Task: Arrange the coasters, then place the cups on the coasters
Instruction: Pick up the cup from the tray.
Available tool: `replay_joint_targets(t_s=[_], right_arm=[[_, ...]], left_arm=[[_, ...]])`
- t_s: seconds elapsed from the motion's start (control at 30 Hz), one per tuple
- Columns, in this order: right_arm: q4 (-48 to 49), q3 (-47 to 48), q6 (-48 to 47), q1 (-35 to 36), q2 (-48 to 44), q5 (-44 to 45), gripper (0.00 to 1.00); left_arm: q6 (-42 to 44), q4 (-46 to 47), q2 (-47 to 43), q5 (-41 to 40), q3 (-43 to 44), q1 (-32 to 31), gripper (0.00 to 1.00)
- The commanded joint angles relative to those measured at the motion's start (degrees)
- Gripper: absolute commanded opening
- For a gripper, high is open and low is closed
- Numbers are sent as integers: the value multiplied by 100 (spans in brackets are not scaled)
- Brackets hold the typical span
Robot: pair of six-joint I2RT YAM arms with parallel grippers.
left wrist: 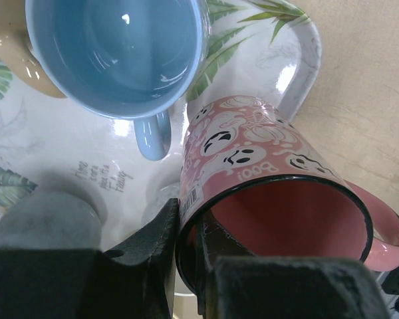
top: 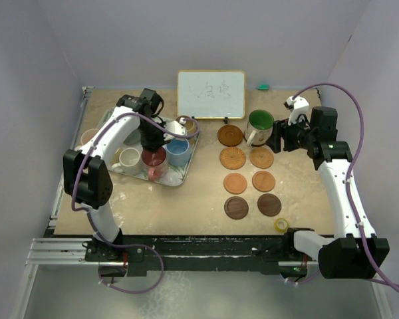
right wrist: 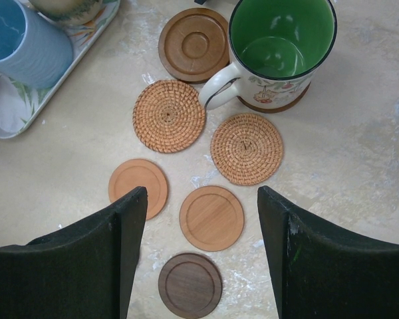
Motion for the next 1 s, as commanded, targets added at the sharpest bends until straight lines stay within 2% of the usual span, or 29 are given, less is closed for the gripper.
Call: replay_joint_targets(t_s=[0.0,0.77,0.87,0.97], right_arm=[[150,-32,-85,-46,-116,-77,69],[167,-61,-104,-147,-44,-121,69],[167,-57,-103,-155,-37,-136,70],[167,-56,-109,-167,-38,-139,69]], left_arm=[[778,-400,51,257,518,-22,3],[1432,-204,838,193,657,-278,3],[1414,-195,884,172,683,-300,5],[1316,-221,842,161,746,-310,13]])
